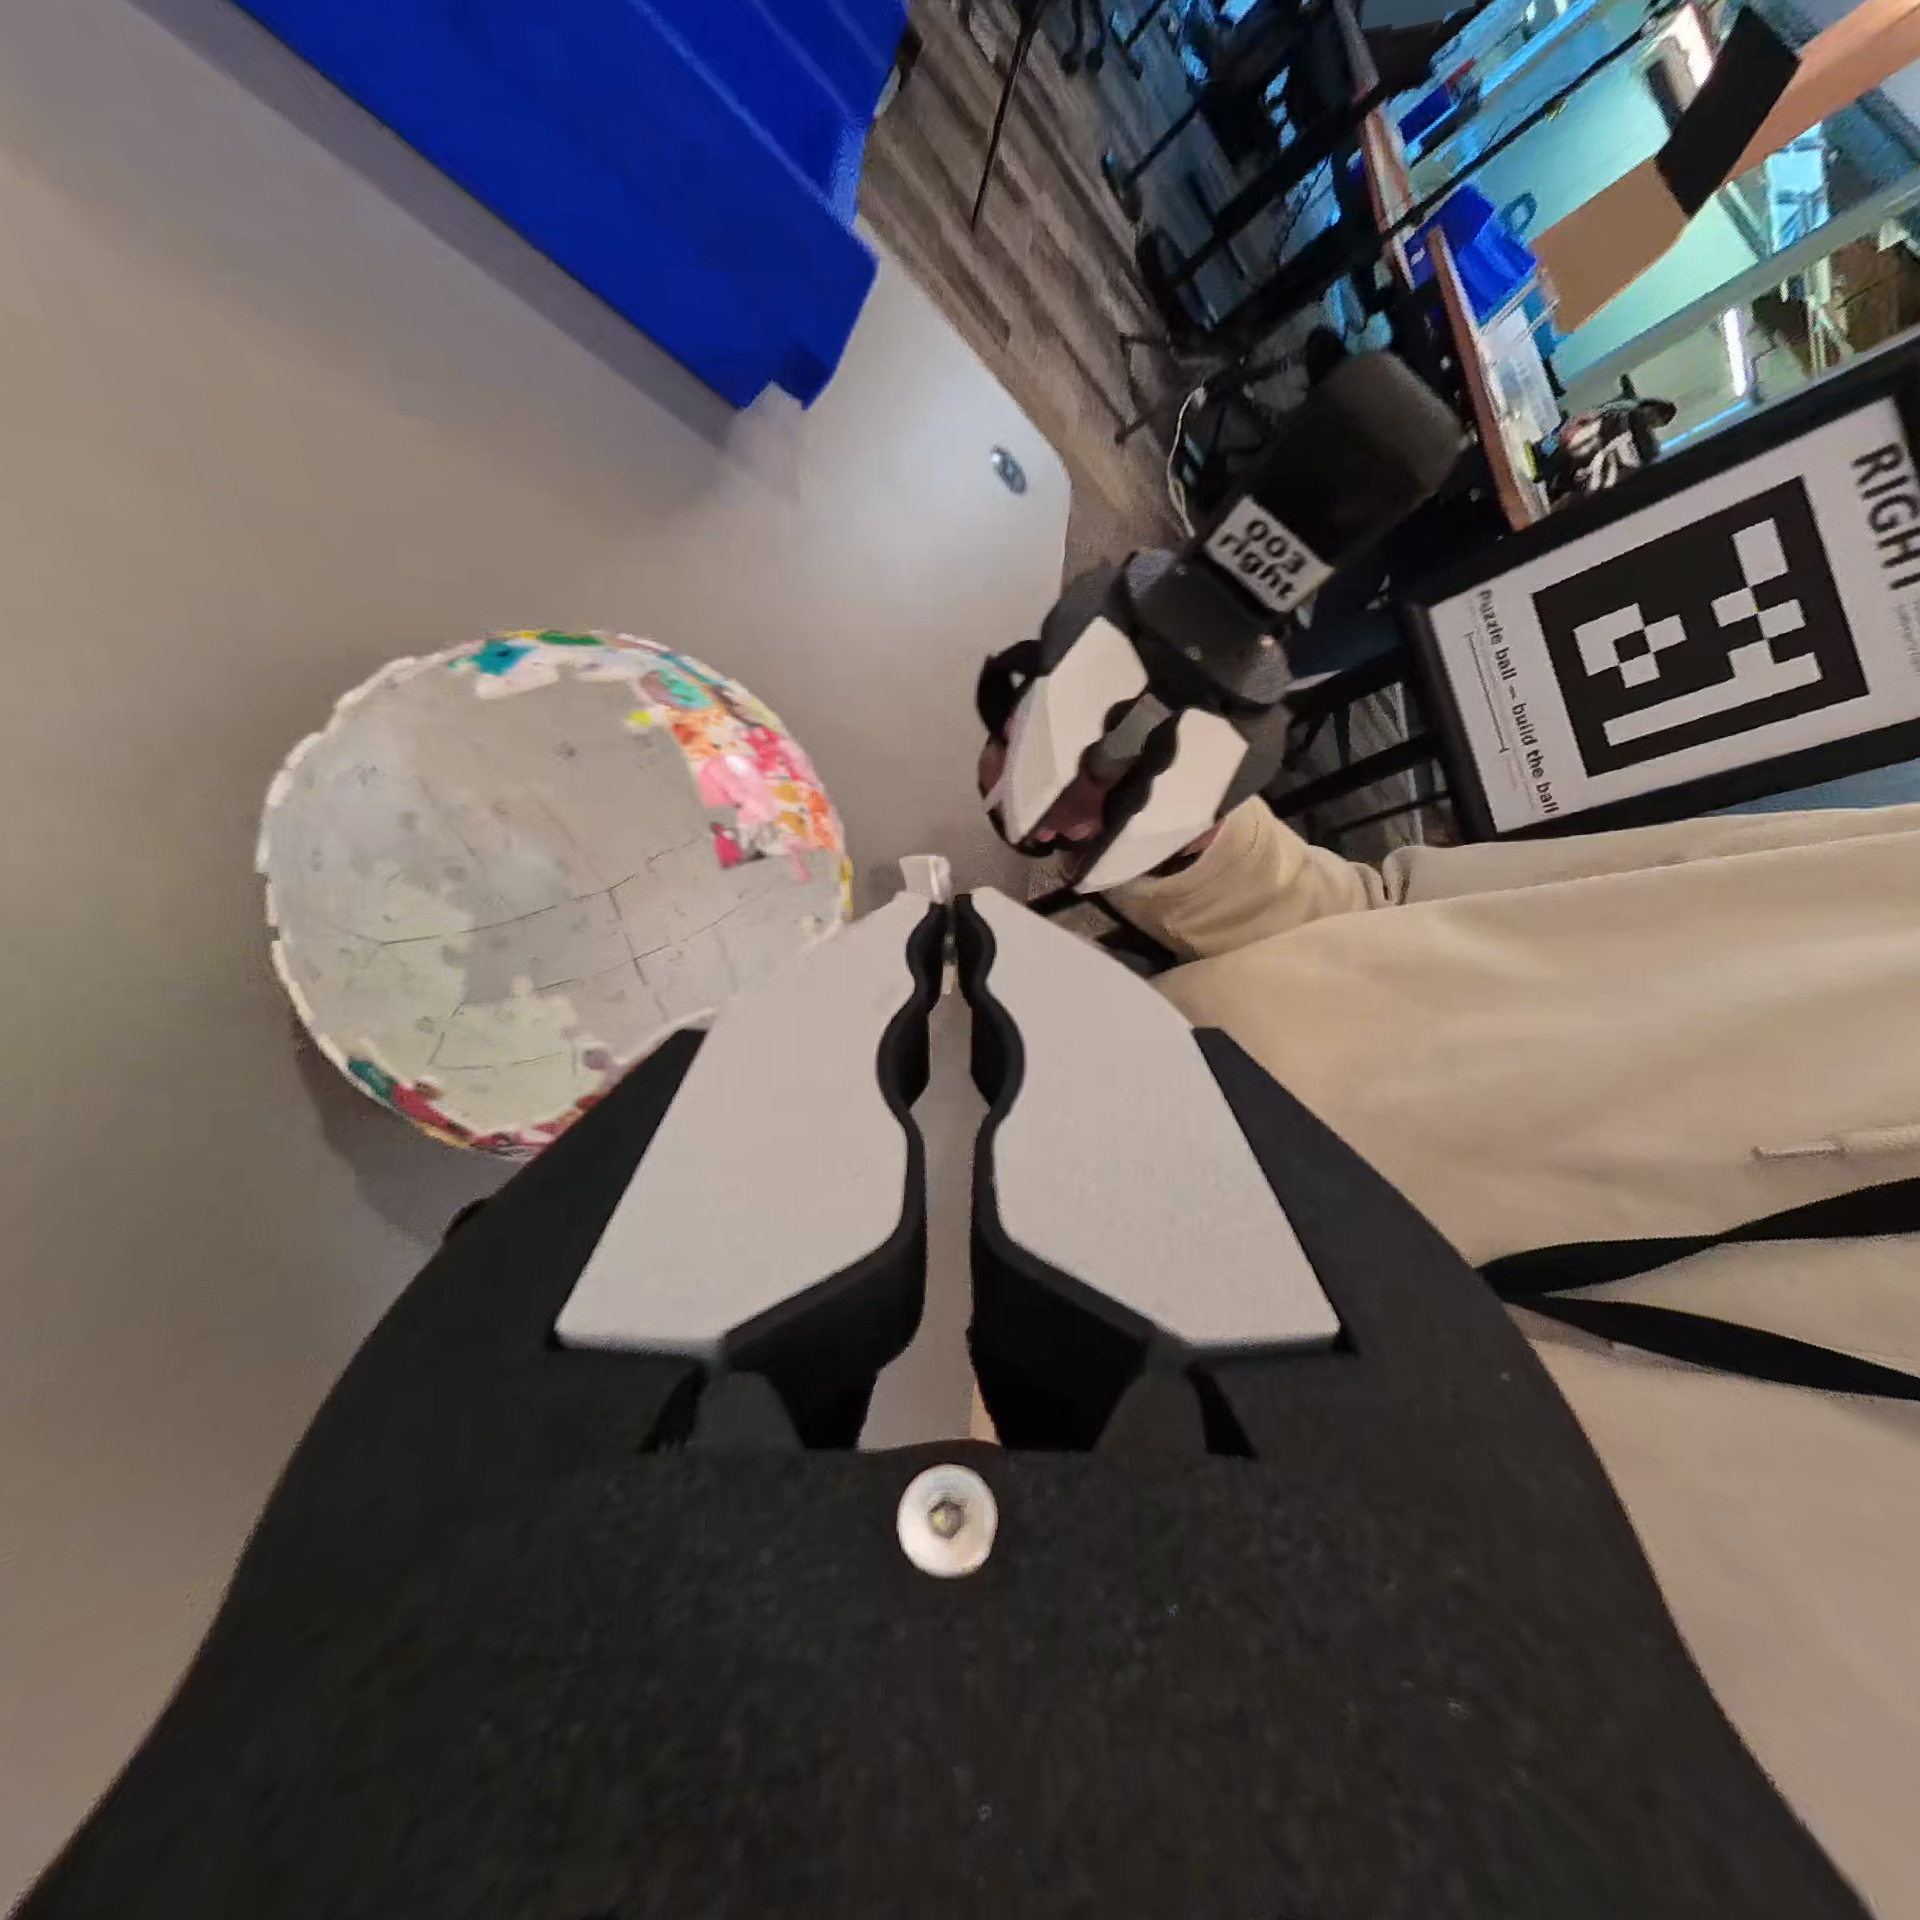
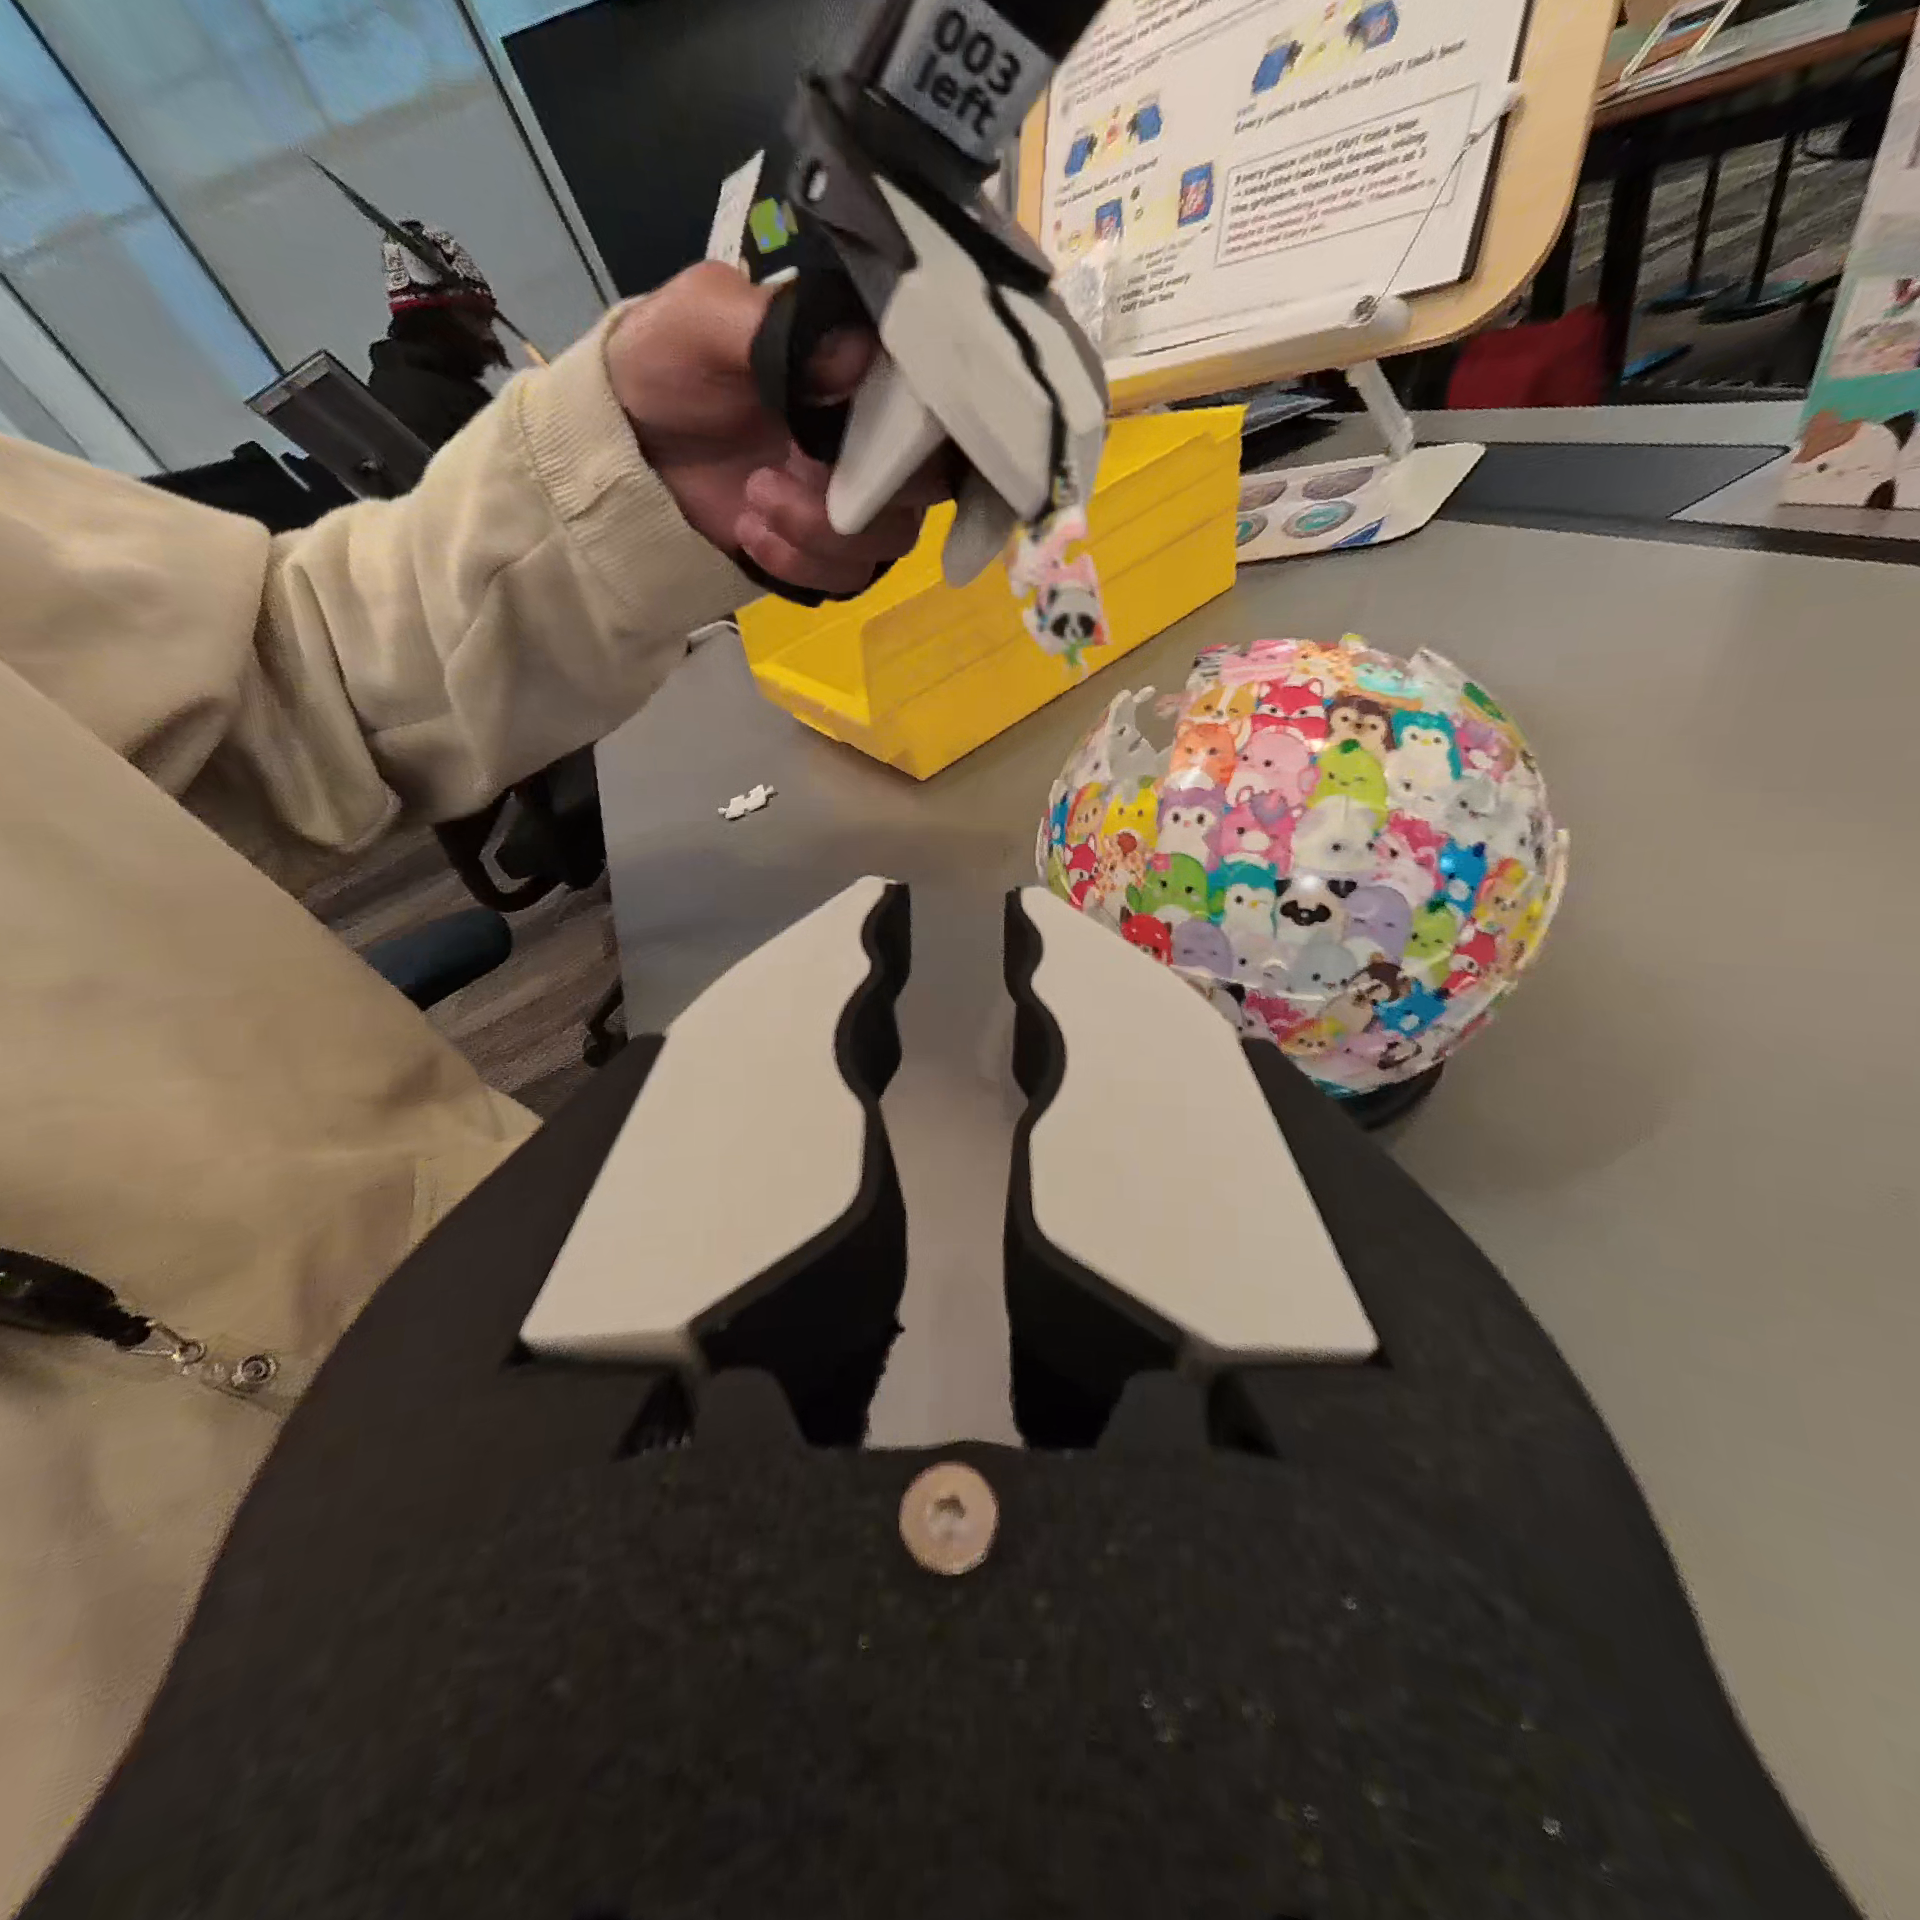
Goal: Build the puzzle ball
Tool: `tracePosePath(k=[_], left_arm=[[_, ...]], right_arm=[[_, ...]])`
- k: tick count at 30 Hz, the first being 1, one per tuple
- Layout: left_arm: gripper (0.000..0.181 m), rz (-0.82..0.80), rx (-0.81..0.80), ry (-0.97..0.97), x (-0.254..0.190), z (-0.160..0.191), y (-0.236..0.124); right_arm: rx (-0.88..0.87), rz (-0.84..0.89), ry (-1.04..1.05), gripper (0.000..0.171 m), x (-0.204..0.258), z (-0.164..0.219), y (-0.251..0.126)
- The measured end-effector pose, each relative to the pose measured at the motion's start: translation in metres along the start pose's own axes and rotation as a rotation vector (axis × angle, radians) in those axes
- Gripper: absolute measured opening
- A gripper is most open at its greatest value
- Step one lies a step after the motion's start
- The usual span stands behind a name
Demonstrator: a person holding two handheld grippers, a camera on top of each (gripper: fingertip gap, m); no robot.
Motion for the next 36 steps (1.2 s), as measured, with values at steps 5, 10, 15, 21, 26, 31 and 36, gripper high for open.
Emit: tracePosePath(k=[5,10,15,21,26,31,36], left_arm=[[0.001,0.054,0.052,-0.059,0.019,-0.007,0.008],[0.001,0.137,0.043,-0.105,0.028,-0.005,0.012],[0.001,0.209,0.032,-0.156,0.035,-0.004,0.014],[0.001,0.252,0.045,-0.187,0.041,-0.001,0.020],[0.001,0.270,0.035,-0.191,0.044,0.001,0.020],[0.002,0.278,0.045,-0.200,0.046,0.004,0.022],[0.002,0.285,0.042,-0.208,0.048,0.004,0.023]], right_arm=[[0.013,0.014,-0.032,0.015,-0.001,0.004,-0.003],[0.063,0.021,-0.042,0.014,-0.005,0.012,0.001],[0.062,0.025,-0.059,0.014,-0.006,0.013,0.007],[0.071,0.043,-0.078,0.013,-0.007,0.014,0.006],[0.062,0.046,-0.063,0.013,-0.010,0.013,0.002],[0.068,0.038,-0.057,0.013,-0.011,0.014,0.002],[0.075,0.027,-0.055,0.013,-0.010,0.015,0.003]])
Point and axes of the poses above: each gripper's, where its closed fingertips meet, y out along the fingers, z out of its underside, x = y × z across the jaws, the point moved 8 cm from there along -y, back along the fingers
